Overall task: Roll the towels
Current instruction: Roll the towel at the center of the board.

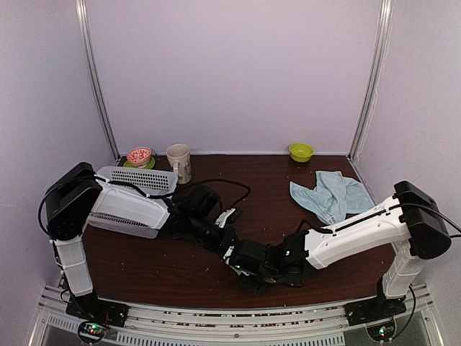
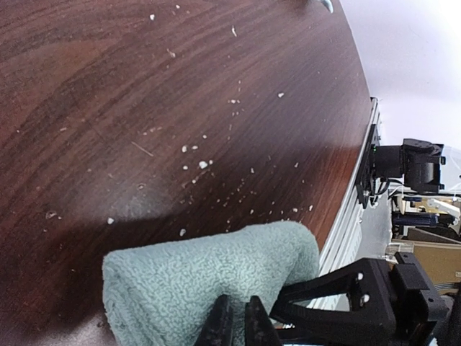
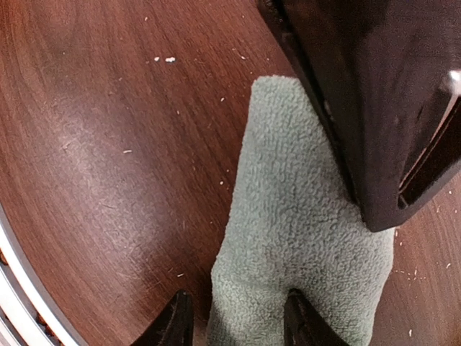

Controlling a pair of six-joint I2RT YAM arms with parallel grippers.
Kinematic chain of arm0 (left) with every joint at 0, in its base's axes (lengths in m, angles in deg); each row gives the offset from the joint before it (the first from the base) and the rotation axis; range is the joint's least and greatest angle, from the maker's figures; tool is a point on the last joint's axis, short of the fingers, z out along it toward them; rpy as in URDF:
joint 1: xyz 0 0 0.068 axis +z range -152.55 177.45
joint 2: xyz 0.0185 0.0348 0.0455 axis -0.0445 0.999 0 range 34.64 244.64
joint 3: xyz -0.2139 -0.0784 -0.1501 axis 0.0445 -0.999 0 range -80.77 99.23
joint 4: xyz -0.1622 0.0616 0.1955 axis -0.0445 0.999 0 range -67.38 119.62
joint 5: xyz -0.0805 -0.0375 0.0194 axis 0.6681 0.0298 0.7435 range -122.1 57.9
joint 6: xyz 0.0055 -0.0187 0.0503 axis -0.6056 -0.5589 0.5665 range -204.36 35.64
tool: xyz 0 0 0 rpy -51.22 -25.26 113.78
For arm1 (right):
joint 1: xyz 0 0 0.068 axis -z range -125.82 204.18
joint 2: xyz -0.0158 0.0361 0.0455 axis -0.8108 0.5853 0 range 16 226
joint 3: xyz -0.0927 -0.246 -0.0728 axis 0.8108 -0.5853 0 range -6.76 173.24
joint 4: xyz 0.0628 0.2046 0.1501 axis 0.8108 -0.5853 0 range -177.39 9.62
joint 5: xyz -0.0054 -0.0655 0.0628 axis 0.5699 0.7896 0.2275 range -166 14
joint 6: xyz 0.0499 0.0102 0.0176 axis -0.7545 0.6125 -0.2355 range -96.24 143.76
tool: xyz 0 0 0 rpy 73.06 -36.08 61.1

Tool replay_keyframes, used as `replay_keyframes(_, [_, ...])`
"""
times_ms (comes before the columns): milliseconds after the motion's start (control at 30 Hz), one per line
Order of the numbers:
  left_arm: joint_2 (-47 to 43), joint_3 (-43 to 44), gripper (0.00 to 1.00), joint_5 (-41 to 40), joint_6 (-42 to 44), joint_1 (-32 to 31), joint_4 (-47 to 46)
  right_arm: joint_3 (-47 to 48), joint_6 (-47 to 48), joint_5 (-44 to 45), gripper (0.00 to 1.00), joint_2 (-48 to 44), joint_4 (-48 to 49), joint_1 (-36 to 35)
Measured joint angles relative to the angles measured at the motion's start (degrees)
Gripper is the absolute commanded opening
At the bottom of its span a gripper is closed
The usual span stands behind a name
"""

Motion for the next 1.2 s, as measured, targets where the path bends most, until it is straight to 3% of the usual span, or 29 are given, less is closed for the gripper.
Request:
replay_keyframes(133, [0.83, 0.13, 0.05, 0.37, 0.0, -0.02, 0.09, 0.0, -0.07, -0.83, 0.54, -0.04, -0.59, 0.09])
replay_keyframes(367, [1.73, 2.36, 0.05, 0.33, 0.04, -0.35, 0.98, -1.53, -0.22, -3.93, 0.56, -2.84, -1.62, 1.16])
replay_keyframes(567, [3.43, 3.23, 0.05, -0.74, 1.16, -0.48, 2.89, -4.63, -2.64, -8.11, 0.56, -12.7, -0.59, 4.48])
replay_keyframes(733, [4.0, 4.13, 0.05, -0.76, 1.55, -0.48, 4.07, -6.08, -4.66, -9.88, 0.52, -17.35, 1.7, 7.76])
replay_keyframes(1200, [4.55, 5.92, 0.07, -1.01, 2.45, -0.5, 5.77, -7.82, -9.57, -10.75, 0.39, -8.94, -0.11, 12.7])
